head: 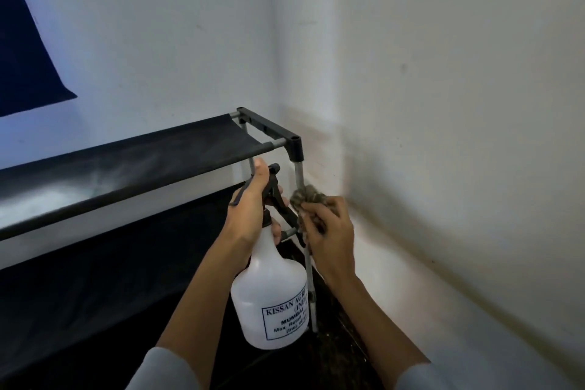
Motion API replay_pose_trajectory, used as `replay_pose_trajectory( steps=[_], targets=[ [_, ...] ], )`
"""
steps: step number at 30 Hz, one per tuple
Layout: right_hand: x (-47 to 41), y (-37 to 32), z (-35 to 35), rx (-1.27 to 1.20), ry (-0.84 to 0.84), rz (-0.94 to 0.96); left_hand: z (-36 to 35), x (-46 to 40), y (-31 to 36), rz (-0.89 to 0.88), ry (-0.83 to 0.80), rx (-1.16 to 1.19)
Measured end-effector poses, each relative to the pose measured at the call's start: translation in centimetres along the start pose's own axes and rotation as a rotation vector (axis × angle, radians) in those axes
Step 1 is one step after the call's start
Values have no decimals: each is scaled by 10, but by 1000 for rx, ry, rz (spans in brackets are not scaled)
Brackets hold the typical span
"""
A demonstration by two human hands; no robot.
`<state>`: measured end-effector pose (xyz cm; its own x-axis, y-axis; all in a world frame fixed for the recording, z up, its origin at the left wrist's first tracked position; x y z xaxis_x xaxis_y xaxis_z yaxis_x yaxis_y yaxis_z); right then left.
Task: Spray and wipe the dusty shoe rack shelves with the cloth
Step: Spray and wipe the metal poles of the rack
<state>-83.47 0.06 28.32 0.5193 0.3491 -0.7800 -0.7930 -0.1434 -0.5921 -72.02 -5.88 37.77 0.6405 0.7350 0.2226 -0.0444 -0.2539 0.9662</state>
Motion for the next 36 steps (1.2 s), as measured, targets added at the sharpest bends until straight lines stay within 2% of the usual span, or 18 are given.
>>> replay_pose_trajectory(
  steps=[4, 7, 10, 15, 18, 19, 21, 23, 27, 29, 31, 33, 36],
  targets=[
    [-40, -36, 7, 8, 232, 177, -3, 3, -2, -8, -17, -26],
    [-72, -51, -9, 218, 140, 287, 0, 5, 2, -48, -10, -49],
    [-56, -34, -23, 390, 62, 310, 5, 10, 4, -39, -13, -6],
    [-1, -3, -18, 188, -103, 90, 15, 13, 5, -25, -45, -1],
    [-17, -19, -3, -27, 102, 130, 18, 13, 1, -50, -83, -30],
    [-30, -25, 1, -20, 182, 168, 18, 14, 0, -63, -91, -42],
    [-56, -31, 3, 168, 240, 252, 16, 15, -2, -75, -115, -66],
    [-61, -26, -6, 265, 166, 270, 13, 17, -4, -64, -123, -81],
    [9, 20, -23, 123, -89, 153, 6, 20, -8, -29, -118, -75],
    [52, 46, -25, 171, -170, 68, 5, 17, -10, -5, -137, -78],
    [73, 57, -20, 119, -209, -10, 8, 13, -13, 10, -156, -84],
    [67, 48, -14, 0, -176, -43, 13, 9, -15, 31, -159, -78],
    [23, 17, -5, -128, 52, 37, 17, 2, -16, 12, -159, -146]
  ],
)
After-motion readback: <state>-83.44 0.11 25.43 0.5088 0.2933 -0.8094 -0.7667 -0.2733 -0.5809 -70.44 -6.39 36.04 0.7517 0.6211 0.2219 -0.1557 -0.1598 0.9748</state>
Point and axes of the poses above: each hand's wrist, its own x-axis away from the middle knuckle, its own z-axis out of the back of the hand, y = z × x, the point moved 1 cm from there along -x, towards the middle knuckle, and after that the axes turned 10 degrees about z, right-handed, at the moved point
